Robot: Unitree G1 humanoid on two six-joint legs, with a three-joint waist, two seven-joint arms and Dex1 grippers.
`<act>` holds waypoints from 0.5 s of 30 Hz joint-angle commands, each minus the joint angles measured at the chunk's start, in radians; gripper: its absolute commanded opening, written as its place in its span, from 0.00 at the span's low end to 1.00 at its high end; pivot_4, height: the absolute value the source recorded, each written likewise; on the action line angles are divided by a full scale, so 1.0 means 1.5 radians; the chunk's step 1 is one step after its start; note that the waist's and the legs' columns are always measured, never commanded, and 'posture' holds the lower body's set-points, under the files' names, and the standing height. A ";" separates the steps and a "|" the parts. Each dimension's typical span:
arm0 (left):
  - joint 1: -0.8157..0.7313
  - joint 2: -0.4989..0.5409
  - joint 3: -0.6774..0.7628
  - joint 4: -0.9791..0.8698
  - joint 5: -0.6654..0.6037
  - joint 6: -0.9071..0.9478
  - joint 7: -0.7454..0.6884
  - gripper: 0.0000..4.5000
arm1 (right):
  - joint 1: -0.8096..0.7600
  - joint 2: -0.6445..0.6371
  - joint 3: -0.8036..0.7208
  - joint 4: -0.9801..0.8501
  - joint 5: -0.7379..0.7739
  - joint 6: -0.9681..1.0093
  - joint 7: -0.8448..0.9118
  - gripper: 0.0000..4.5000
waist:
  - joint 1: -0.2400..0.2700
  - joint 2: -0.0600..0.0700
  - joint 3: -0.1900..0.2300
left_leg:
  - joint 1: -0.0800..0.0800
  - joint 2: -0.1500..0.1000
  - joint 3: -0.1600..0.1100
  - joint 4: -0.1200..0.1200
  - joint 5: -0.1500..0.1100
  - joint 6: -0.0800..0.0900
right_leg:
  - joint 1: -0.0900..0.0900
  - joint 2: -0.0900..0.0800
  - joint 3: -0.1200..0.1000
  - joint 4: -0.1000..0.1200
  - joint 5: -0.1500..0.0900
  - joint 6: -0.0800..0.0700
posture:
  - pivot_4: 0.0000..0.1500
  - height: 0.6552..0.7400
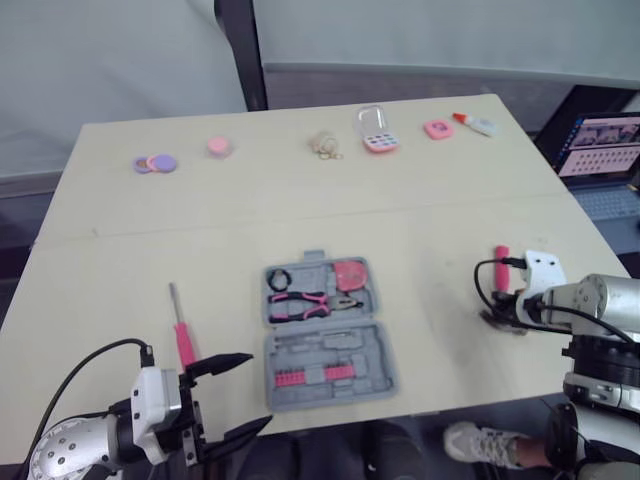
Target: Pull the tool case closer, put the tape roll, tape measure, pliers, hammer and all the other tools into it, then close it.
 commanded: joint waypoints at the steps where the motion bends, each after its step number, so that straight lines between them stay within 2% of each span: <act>1: 0.006 -0.004 0.006 -0.008 -0.012 -0.009 -0.003 1.00 | 0.011 0.005 -0.010 -0.010 -0.002 0.014 0.000 0.00 | -0.001 0.000 0.000 | 0.000 0.000 0.000 0.000 0.000 0.000 | 0.000 0.000 0.000 0.000 0.000 0.000 | 1.00 1.00; 9: -0.029 0.014 0.028 -0.008 -0.045 0.016 -0.005 1.00 | 0.020 0.001 -0.012 -0.026 0.003 0.014 0.004 0.00 | -0.001 0.000 0.000 | 0.000 0.000 0.000 0.000 0.000 0.000 | 0.000 0.000 0.000 0.000 0.000 0.000 | 1.00 1.00; 15: -0.062 0.024 0.038 -0.009 -0.054 0.039 0.006 1.00 | 0.030 -0.048 0.037 -0.083 0.039 0.014 0.034 0.00 | -0.002 0.001 0.000 | 0.000 0.000 0.000 0.000 0.000 0.000 | -0.001 0.000 0.000 0.000 0.000 0.000 | 1.00 1.00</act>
